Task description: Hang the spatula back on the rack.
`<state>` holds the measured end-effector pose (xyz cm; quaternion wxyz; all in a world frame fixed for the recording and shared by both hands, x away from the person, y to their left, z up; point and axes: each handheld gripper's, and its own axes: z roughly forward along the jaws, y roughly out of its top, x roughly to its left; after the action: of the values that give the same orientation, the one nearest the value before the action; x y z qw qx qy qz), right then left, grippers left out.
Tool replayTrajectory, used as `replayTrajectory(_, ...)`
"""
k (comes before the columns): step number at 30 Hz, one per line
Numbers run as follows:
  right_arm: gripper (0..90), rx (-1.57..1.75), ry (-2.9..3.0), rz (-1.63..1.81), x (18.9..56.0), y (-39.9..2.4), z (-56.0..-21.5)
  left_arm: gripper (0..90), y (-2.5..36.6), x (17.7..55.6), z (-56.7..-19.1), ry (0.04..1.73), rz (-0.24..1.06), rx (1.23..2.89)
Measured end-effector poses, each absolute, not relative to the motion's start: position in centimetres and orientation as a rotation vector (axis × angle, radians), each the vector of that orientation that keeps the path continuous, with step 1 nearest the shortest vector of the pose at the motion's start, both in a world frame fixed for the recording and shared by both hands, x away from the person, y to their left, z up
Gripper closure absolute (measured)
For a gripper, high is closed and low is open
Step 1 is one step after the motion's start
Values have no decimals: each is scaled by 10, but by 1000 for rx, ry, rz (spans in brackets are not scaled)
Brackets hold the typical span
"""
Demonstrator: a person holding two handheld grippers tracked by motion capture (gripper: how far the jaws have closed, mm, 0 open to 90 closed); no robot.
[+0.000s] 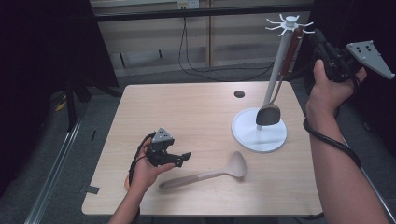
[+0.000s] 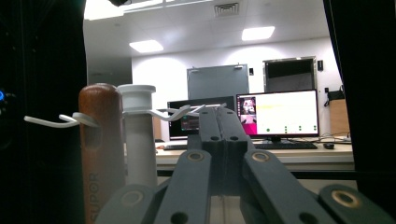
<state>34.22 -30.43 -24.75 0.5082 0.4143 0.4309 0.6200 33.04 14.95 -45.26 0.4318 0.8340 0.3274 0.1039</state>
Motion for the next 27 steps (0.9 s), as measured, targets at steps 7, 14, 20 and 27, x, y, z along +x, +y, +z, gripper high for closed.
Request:
replayTrajectory(7, 900, 977, 1045, 1515, 344, -298, -247, 120, 151, 330, -451, 811, 262, 2067)
replayTrajectory(14, 900, 953, 1066, 1512, 341, -293, -246, 120, 153, 331, -450, 817, 266, 2060)
replayTrajectory(20, 900, 942, 1075, 1513, 338, -289, -248, 120, 151, 330, -450, 816, 268, 2069)
replayTrajectory(27, 900, 920, 1086, 1526, 333, -283, -244, 120, 152, 330, -449, 822, 261, 2066)
